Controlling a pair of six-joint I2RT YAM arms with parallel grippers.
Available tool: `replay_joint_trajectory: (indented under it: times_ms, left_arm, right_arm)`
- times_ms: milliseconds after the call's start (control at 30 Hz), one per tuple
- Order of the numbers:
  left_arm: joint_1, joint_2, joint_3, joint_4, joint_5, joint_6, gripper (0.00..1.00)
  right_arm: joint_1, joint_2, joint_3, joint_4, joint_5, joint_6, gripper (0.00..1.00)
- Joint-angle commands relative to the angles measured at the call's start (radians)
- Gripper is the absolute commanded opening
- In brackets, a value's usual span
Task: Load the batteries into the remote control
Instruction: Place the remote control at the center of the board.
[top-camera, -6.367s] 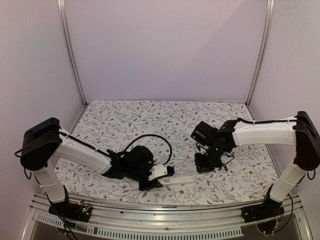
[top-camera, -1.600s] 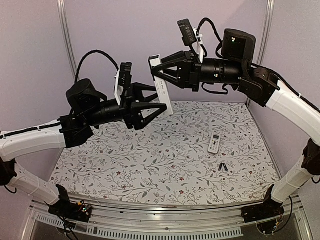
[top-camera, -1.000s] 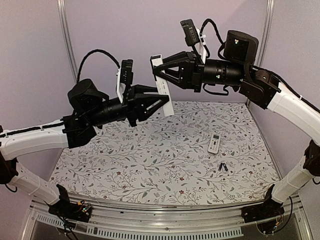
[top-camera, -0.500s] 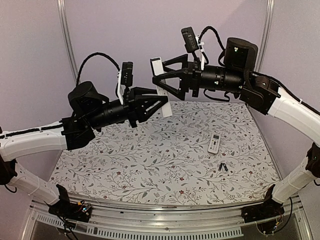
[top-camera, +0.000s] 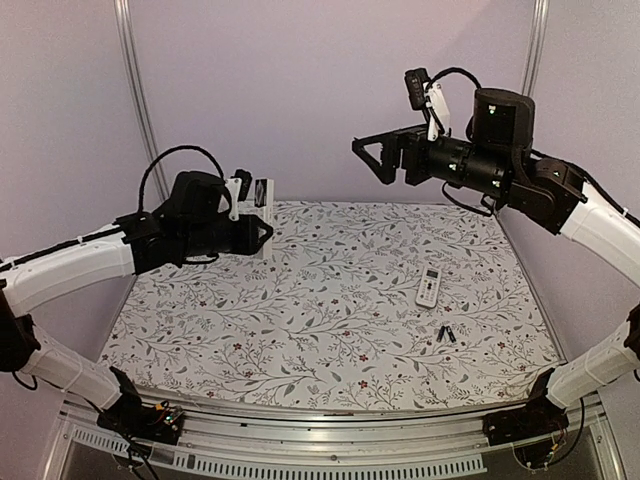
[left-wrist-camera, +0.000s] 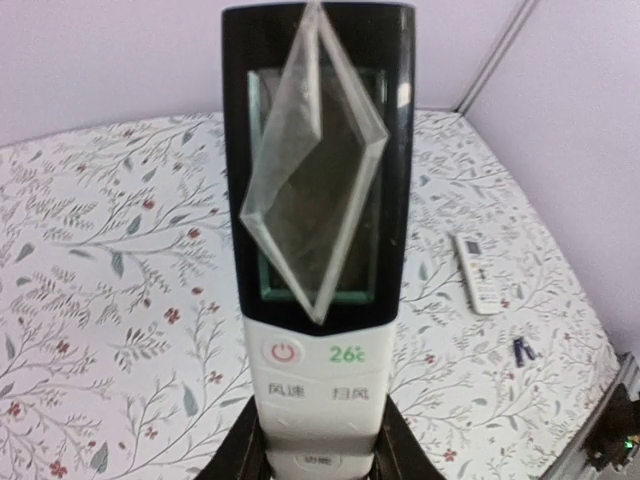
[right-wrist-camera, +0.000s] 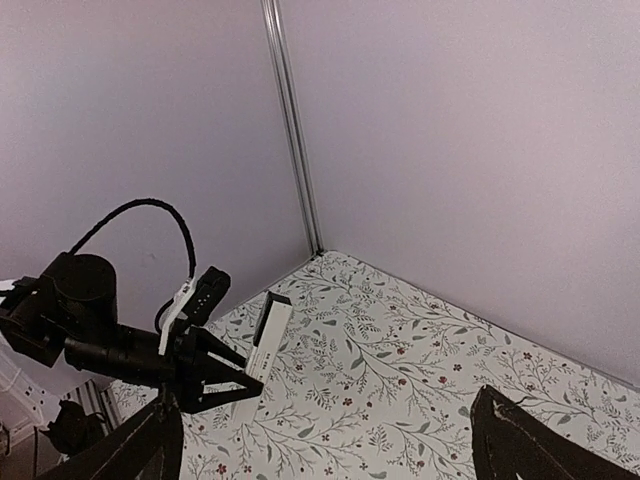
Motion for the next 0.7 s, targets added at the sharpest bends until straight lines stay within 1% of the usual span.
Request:
replay_joint_trajectory:
  times_ms: [0,133,267,333,400,667]
  left_arm:
    - [0.081,0.094,0.017,-0.303,-0.162,-0.076,0.0]
    - [0.157,0.211,-0.003,-0.337,-0.147,-0.11,0.0]
    - [0.215,0.321,-0.047,-0.298,-0.15,-0.161,0.0]
    - [0.241,0.369,-0.05,-0.273,-0.128,-0.18,0.0]
    - [0.253,0.416,-0.041,-0.254,-0.092,-0.179,0.0]
    - [0.272,0.569,0.019,-0.251,-0.049,-0.127,0.0]
  right_arm:
    - [-0.003,0.025,-0.022,-0.113,0.121,0.04,0.99]
    - [-0.002,0.041,-0.032,-0.13,0.132,0.05,0.99]
    - [-0.003,0.042,-0.055,-0.138,0.139,0.06,0.99]
    - [-0.003,0.041,-0.065,-0.143,0.141,0.065,0.99]
    - [-0.003,0.042,-0.068,-0.151,0.14,0.068,0.99]
    - [-0.003,0.036,-0.087,-0.162,0.146,0.076,0.99]
